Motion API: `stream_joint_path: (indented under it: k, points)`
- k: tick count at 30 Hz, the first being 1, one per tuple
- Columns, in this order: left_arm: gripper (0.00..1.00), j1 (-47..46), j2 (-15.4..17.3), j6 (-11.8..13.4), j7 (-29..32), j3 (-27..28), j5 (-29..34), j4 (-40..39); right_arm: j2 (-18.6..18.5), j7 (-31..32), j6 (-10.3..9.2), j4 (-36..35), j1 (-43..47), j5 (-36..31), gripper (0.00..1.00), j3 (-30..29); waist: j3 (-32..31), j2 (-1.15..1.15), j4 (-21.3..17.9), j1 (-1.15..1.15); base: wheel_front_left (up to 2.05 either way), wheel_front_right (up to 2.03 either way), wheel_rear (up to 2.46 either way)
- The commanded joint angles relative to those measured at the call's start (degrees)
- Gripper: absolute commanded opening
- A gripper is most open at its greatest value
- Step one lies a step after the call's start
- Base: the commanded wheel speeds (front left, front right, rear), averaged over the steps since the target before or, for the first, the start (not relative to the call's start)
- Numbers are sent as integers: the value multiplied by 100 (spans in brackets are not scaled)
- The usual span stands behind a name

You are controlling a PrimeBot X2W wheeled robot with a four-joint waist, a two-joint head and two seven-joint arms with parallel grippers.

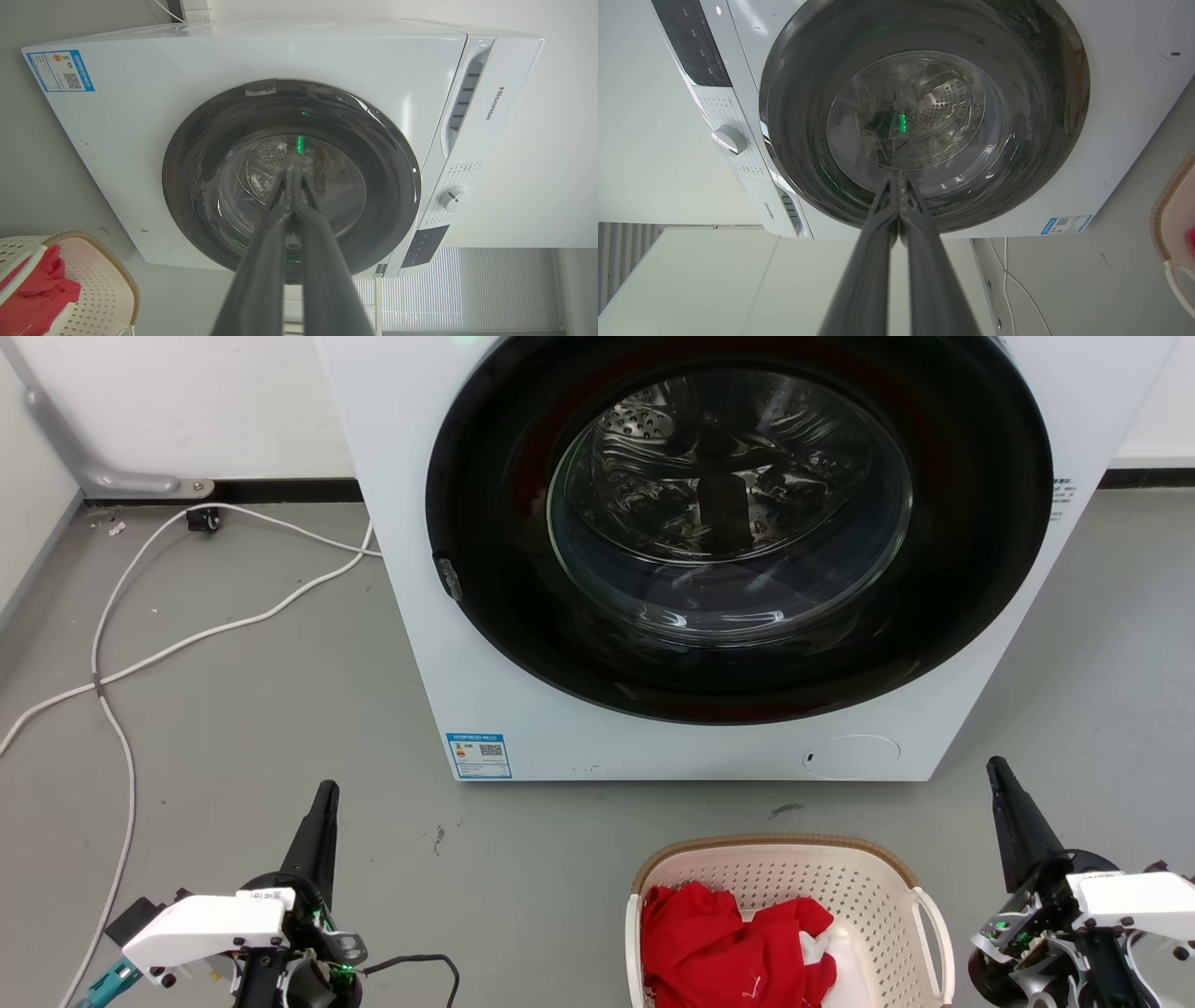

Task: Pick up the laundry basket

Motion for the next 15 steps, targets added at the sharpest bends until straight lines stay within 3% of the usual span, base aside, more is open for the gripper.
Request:
stream_joint_path:
  k: [1,13,14,15]
  points:
    - [0,-56,-1,-18,37,19,16,3,28,22,0,8,-72,-25,0,-9,0,0,0,0,0,0,0]
    - [0,-57,-8,-18,35,27,23,3,32,26,0,9,-73,-34,0,-15,0,0,0,0,0,0,0]
    - [100,-1,-5,0,16,9,7,0,4,16,0,1,-1,-1,100,-7,0,0,0,0,0,0,0]
    - [100,9,-9,1,15,4,7,26,4,16,0,27,13,1,100,-3,0,0,0,0,0,0,0]
